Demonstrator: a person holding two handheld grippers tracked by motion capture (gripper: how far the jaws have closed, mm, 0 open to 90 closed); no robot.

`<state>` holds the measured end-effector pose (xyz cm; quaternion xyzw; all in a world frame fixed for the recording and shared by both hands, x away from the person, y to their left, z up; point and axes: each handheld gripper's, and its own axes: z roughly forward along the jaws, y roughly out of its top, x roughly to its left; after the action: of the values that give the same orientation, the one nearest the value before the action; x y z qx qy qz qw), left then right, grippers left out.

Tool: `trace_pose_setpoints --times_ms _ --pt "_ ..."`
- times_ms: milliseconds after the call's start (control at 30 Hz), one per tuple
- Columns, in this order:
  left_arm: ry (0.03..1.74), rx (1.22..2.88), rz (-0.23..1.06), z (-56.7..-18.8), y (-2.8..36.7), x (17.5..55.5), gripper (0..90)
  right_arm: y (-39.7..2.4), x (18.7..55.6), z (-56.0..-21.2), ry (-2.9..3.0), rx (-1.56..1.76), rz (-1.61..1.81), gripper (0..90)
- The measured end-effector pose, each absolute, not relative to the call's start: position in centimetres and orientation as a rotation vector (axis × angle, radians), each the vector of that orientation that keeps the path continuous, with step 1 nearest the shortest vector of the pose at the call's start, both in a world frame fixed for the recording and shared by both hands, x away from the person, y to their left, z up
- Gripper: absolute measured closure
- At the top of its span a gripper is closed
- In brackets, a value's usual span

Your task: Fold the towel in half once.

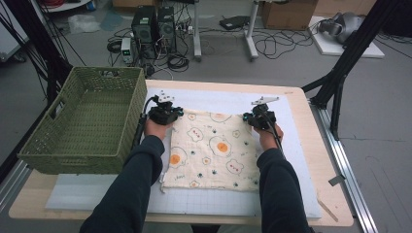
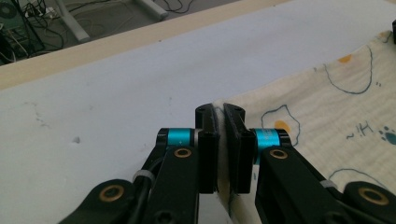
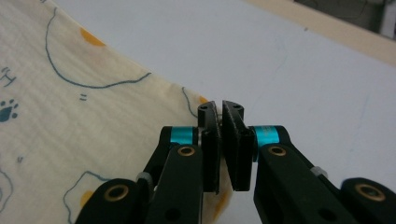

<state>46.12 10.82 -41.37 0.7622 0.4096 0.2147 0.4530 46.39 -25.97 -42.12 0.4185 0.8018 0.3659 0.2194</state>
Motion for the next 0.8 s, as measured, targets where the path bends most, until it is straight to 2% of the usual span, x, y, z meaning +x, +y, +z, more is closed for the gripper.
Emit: trace_pose_setpoints --times_ms 200,367,800 --pt "0.998 1.837 0.514 -40.0 11.2 45.8 83.9 -25.8 46.1 -39.9 2.141 1.109 1.08 86.0" --pt "0.995 1.833 0.458 -40.0 11.6 44.8 83.3 -25.8 45.1 -39.4 2.166 1.063 1.1 86.1" --pt "0.911 1.817 0.41 -39.1 11.9 41.1 82.4 -27.0 41.4 -38.5 2.174 1.023 1.172 86.0"
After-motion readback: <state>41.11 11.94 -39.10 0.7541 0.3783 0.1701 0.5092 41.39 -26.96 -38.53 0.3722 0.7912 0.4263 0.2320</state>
